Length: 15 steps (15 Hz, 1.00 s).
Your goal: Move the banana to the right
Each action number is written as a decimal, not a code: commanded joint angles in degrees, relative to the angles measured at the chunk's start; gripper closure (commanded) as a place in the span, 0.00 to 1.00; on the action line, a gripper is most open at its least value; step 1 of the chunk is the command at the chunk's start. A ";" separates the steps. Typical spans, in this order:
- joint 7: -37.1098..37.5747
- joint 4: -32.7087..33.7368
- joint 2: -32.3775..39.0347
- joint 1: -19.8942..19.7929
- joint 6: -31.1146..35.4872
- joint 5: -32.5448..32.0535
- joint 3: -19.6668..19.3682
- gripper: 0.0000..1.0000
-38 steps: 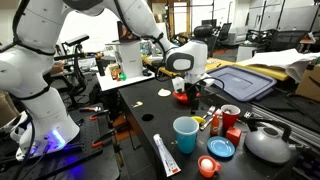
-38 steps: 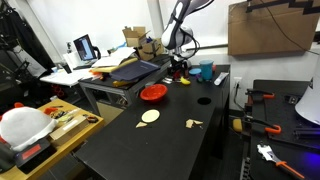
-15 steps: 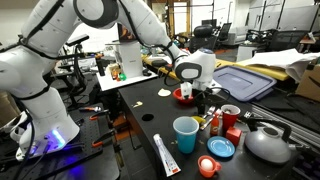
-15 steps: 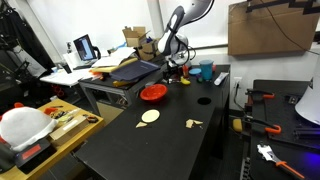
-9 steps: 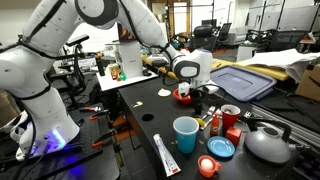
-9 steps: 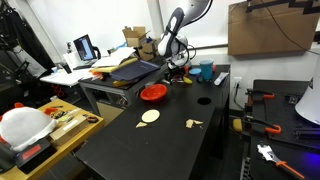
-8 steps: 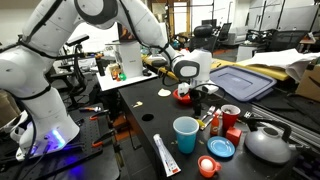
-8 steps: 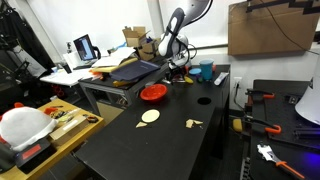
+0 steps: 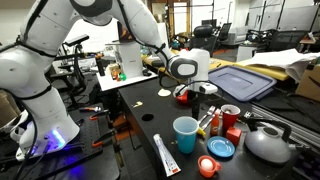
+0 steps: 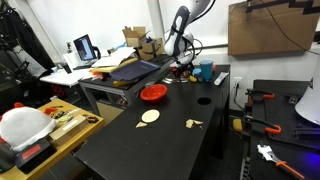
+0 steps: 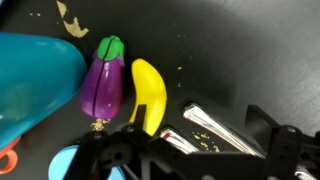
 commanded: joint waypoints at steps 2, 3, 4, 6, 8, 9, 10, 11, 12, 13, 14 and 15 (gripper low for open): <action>-3.79 -5.91 -6.89 -2.02 -0.25 2.24 4.30 0.00; -4.83 -6.53 -7.86 -2.32 -0.48 2.89 5.25 0.00; -6.21 -7.20 -8.93 -2.82 -0.72 3.78 6.40 0.00; -8.54 -8.99 -11.67 -3.23 -1.31 5.07 8.28 0.00; -10.40 -10.66 -14.24 -3.11 -2.27 5.44 9.41 0.00; -10.92 -11.48 -15.57 -2.80 -3.39 5.11 9.74 0.00; -11.29 -12.28 -16.74 -2.46 -4.27 4.72 9.98 0.00; -12.13 -12.97 -17.94 -2.29 -5.64 4.55 10.45 0.00; -12.61 -13.77 -19.14 -1.92 -7.00 4.19 10.80 0.00; -13.71 -14.43 -20.28 -1.76 -8.48 4.26 11.38 0.00; -14.91 -15.11 -21.45 -1.45 -10.05 4.11 11.87 0.00; -15.66 -15.72 -22.62 -0.93 -11.55 3.69 12.21 0.00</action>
